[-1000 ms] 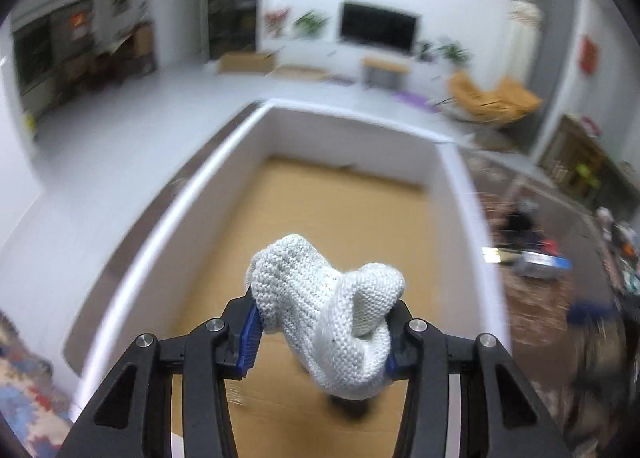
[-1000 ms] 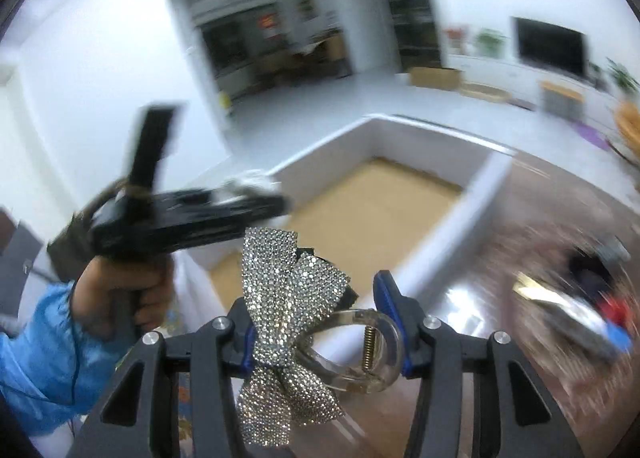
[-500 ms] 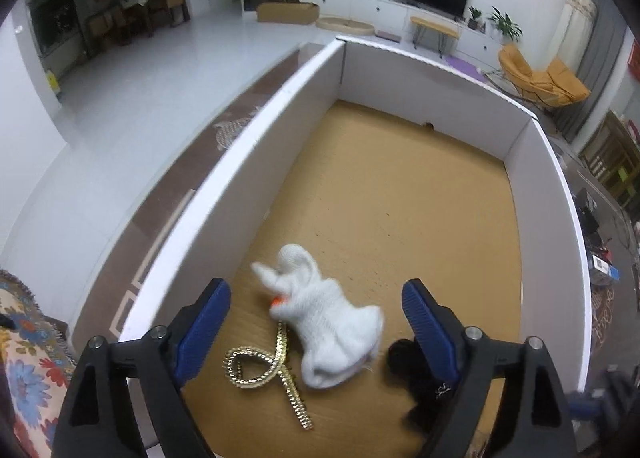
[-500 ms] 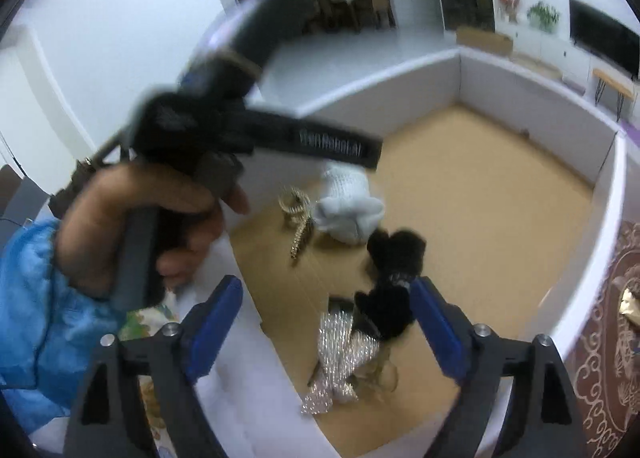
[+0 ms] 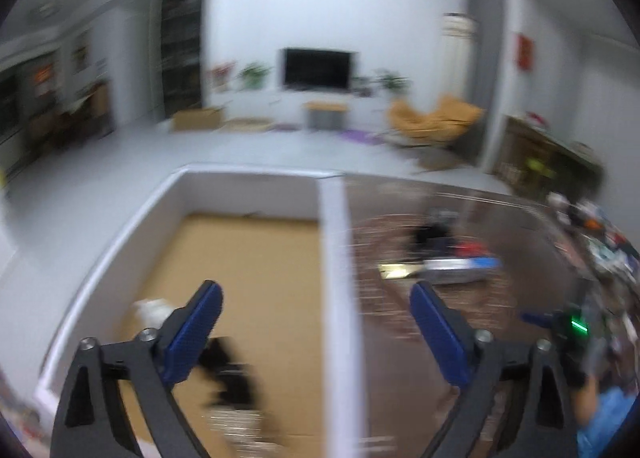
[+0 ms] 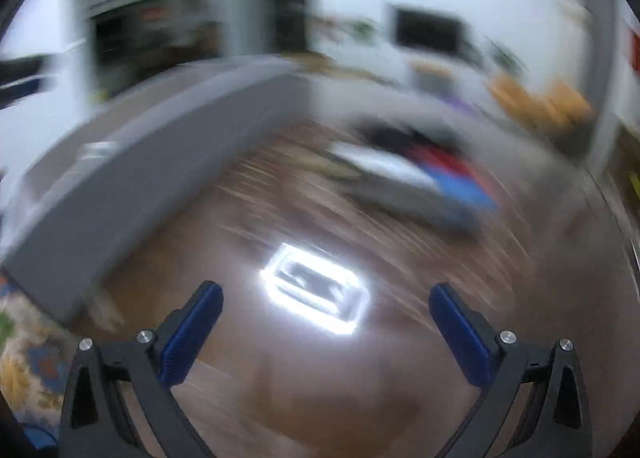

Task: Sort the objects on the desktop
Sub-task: 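Move both grippers back over the table, then lower the left gripper toward the gold cosmetic tube and eyeglasses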

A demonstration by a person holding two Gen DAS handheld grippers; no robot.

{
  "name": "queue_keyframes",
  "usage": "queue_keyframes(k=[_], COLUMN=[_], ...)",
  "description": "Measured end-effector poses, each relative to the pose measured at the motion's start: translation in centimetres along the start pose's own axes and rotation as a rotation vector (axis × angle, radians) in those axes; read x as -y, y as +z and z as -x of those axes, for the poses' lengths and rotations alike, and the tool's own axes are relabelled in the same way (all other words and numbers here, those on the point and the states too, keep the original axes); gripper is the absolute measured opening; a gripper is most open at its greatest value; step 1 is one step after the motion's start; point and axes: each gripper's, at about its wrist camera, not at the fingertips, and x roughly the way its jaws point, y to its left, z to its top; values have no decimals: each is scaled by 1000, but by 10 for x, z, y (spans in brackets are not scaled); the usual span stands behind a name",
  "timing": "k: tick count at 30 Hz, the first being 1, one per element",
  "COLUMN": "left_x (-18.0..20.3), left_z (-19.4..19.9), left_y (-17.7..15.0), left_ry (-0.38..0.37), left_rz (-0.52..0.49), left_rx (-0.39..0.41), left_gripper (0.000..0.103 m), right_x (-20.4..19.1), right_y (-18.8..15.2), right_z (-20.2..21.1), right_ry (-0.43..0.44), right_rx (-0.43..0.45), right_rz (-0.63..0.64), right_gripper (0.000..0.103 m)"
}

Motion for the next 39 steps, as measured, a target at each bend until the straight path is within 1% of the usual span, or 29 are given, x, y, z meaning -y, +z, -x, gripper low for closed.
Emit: queue_keyframes(k=[2,3,4,6,7,9,11,12,13,15,19,21,22,39], left_x=[46,72,90,127,145,172,186,195,199,201,199,202,202,201], left_z=[4,2,-5,-25,-41,-76,-108,-126,-141,-167,-199,-210,-210,-210], left_y=[-1,-3,-5,-16,-25,-45,-67,-77,-85,-96,-105,-108,-108,-111], left_ry=[-77,-118,-141,-179,-183,-169,-127,-103,-89,-70,-45,-36,-28,-34], left_rz=[-63,-96,-114,-150,-167,-191,-208,-213,-209,-188,-134,-128,-133,-135], left_rx=[13,-1,-22,-80,-113,-171,-224,-251,-271,-292,-323,-340,-343,-338], left_gripper=[103,103,103,103,103,103,103,103,103,103,103,103,103,103], right_x=[46,67,88,118,129,146,149,146,144,143,143,143,143,143], right_y=[-12,-18,-23,-33,-33,-35,-33,-32,-29,-31,-33,-33,-33,-33], right_z=[-5,-5,-5,-6,-4,2,0,-1,-6,-3,-2,-2,-2,-2], right_ry=[-83,-127,-167,-212,-213,-199,-202,-213,-226,-225,-224,-224,-224,-224], right_rx=[-46,-69,-90,-113,-126,-107,-111,-119,-129,-129,-128,-128,-128,-128], right_rz=[-73,-100,-128,-178,-205,-265,-279,-266,-255,-249,-250,-250,-250,-250], right_gripper=[103,103,103,103,103,103,103,103,103,103,103,103,103,103])
